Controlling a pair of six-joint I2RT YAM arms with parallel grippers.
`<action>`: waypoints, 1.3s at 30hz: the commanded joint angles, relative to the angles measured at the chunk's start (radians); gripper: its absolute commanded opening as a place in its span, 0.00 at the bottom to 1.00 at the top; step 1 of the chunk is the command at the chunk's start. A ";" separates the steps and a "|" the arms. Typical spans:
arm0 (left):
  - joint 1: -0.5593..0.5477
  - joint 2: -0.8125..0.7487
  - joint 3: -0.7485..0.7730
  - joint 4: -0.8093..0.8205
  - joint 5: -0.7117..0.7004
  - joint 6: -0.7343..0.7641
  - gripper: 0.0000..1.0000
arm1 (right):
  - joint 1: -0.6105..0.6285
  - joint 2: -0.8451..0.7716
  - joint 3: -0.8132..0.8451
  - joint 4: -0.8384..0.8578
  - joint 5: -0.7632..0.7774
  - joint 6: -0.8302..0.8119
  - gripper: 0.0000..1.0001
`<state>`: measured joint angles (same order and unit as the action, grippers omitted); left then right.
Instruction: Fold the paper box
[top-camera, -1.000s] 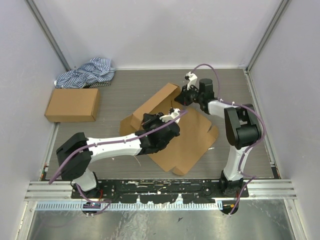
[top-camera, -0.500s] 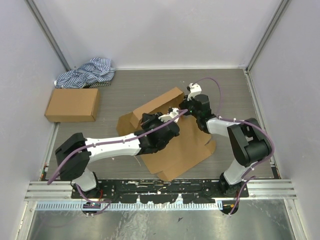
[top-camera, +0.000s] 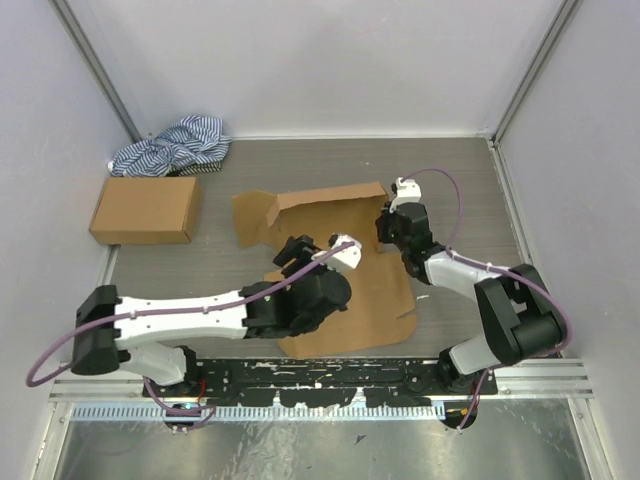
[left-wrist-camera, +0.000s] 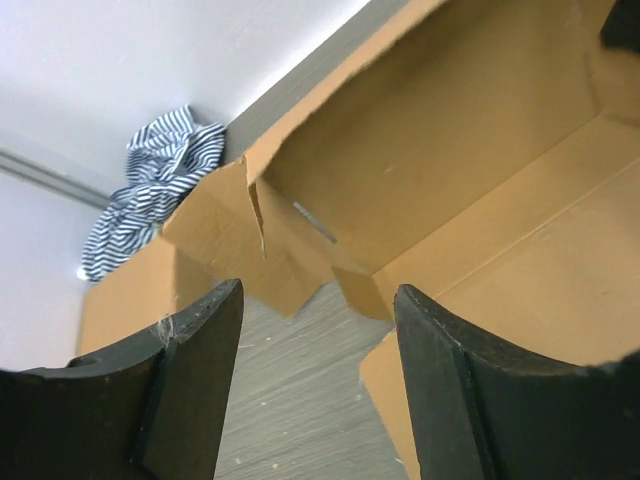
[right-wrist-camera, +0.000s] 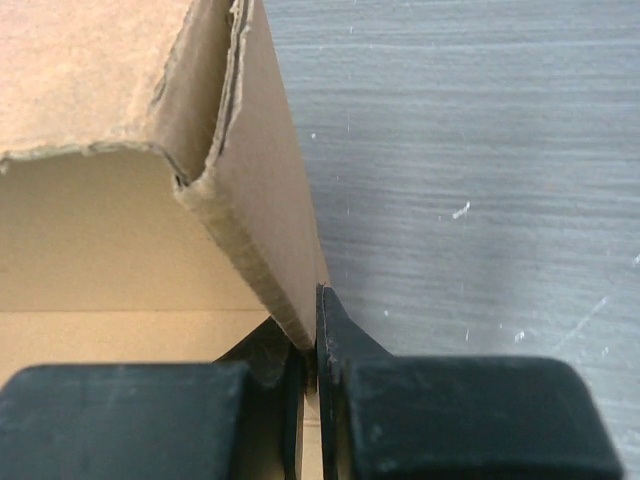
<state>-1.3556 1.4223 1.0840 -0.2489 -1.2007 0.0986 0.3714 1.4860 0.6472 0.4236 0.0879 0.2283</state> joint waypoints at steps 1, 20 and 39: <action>-0.029 -0.159 0.003 -0.084 -0.068 -0.234 0.69 | 0.026 -0.103 -0.038 -0.042 0.056 0.050 0.01; 0.876 -0.463 -0.232 -0.164 0.648 -0.653 0.68 | 0.034 -0.325 -0.092 -0.282 0.097 0.057 0.01; 1.228 -0.375 -0.666 0.712 1.271 -0.735 0.66 | 0.019 -0.326 0.013 -0.440 -0.113 0.013 0.01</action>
<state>-0.1318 1.0187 0.4831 0.1680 -0.0471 -0.6411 0.3931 1.1839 0.6193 0.0357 0.0502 0.2497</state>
